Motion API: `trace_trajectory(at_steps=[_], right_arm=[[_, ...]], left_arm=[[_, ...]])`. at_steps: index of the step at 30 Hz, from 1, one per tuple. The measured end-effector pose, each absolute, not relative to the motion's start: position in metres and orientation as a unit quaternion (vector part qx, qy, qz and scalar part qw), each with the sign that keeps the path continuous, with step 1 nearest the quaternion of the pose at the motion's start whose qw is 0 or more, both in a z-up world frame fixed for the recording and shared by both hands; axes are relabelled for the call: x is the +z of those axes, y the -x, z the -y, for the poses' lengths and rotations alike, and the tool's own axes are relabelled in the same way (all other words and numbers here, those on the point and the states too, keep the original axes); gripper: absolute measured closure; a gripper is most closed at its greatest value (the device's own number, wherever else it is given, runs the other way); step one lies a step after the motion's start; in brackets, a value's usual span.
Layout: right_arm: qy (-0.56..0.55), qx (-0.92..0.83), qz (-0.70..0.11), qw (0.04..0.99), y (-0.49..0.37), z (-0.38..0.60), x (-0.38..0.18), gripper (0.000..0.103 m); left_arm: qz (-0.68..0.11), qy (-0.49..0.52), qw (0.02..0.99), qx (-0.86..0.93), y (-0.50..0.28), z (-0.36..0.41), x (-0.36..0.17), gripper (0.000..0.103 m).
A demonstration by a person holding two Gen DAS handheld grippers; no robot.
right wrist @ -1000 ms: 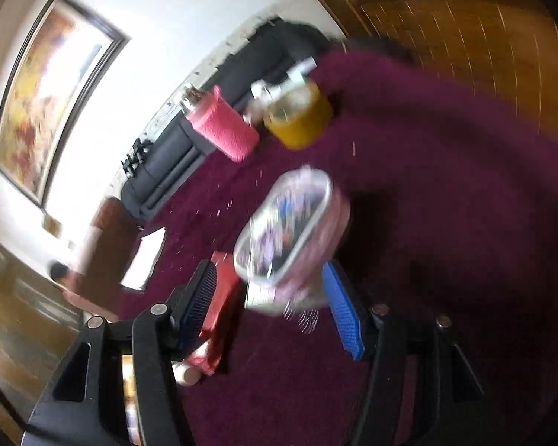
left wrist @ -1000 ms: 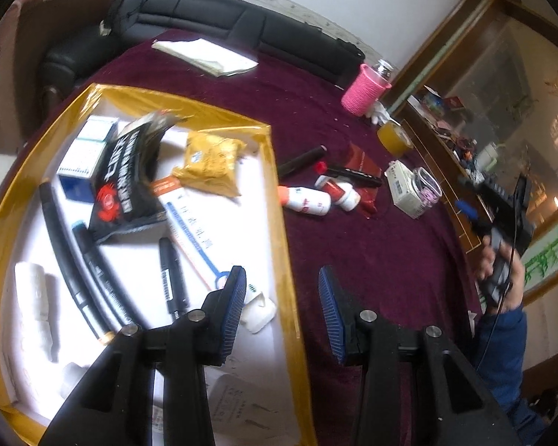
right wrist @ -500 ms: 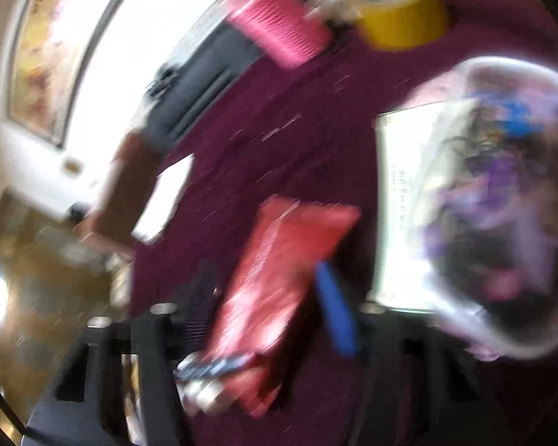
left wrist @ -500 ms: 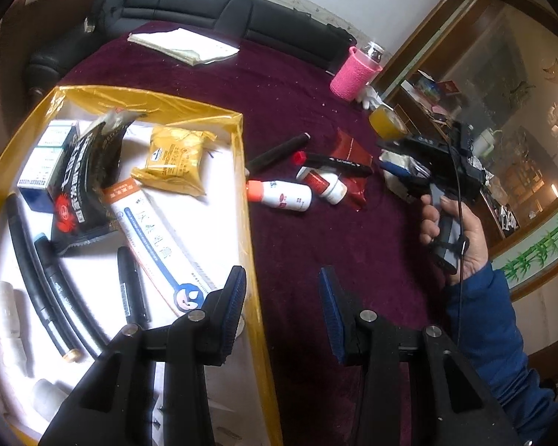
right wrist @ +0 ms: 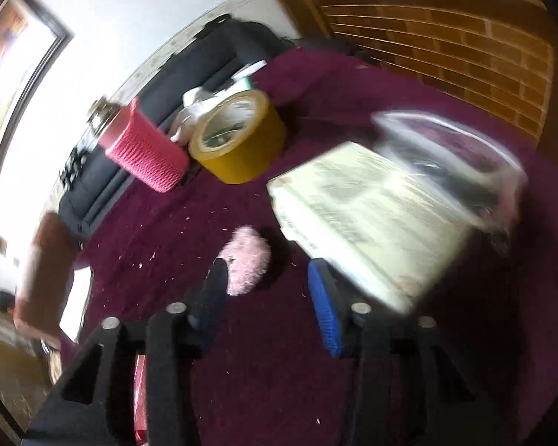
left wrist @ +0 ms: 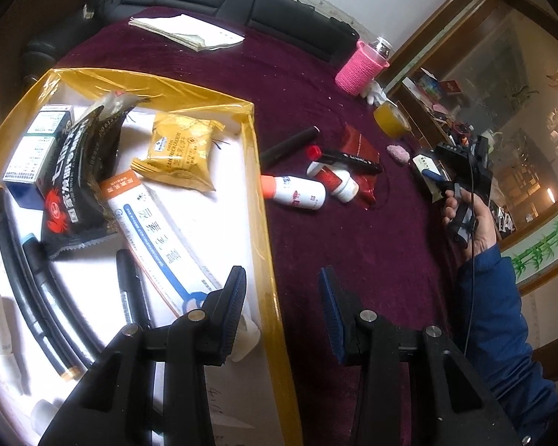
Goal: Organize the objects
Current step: 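Reach the right gripper toward the pink fluffy plush toy, then grasp the pink plush with the right gripper while the left grasps the white orange-capped bottle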
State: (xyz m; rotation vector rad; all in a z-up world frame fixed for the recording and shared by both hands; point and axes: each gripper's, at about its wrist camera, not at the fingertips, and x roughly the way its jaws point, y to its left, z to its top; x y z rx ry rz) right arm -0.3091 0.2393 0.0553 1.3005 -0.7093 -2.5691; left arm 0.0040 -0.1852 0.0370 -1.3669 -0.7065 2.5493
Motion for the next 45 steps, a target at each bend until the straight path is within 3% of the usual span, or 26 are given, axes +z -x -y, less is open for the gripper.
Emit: trace_trajectory(at_steps=[6, 10, 12, 13, 19, 27, 32, 36, 45], right_arm=[[-0.499, -0.837, 0.206, 0.092, 0.342, -0.202, 0.029, 0.053], [-0.475, -0.860, 0.170, 0.073, 0.349, -0.189, 0.027, 0.052], [-0.474, -0.867, 0.139, 0.064, 0.360, -0.182, 0.024, 0.057], [-0.477, -0.868, 0.123, 0.061, 0.359, -0.178, 0.025, 0.071], [-0.480, -0.859, 0.130, 0.120, 0.338, -0.189, 0.028, 0.082], [-0.449, -0.853, 0.150, 0.221, 0.255, -0.185, 0.053, 0.081], [-0.414, -0.837, 0.167, 0.318, 0.208, -0.168, 0.072, 0.081], [-0.394, -0.825, 0.168, 0.368, 0.203, -0.157, 0.071, 0.081], [-0.412, -0.805, 0.191, 0.381, 0.211, -0.168, 0.059, 0.081]], left_arm=[[0.239, 0.457, 0.080, 0.853, -0.004, 0.188, 0.038, 0.068], [0.233, 0.458, 0.078, 0.854, -0.004, 0.188, 0.042, 0.068], [0.231, 0.456, 0.079, 0.856, -0.004, 0.187, 0.044, 0.068], [0.230, 0.456, 0.080, 0.856, -0.004, 0.186, 0.045, 0.068], [0.226, 0.458, 0.088, 0.856, -0.003, 0.178, 0.045, 0.068], [0.191, 0.470, 0.085, 0.858, 0.005, 0.160, 0.049, 0.061], [0.126, 0.485, 0.107, 0.859, 0.023, 0.145, 0.067, 0.061], [-0.002, 0.467, 0.148, 0.872, 0.040, 0.116, 0.078, 0.061], [-0.230, 0.497, 0.184, 0.816, 0.084, 0.068, 0.050, 0.061]])
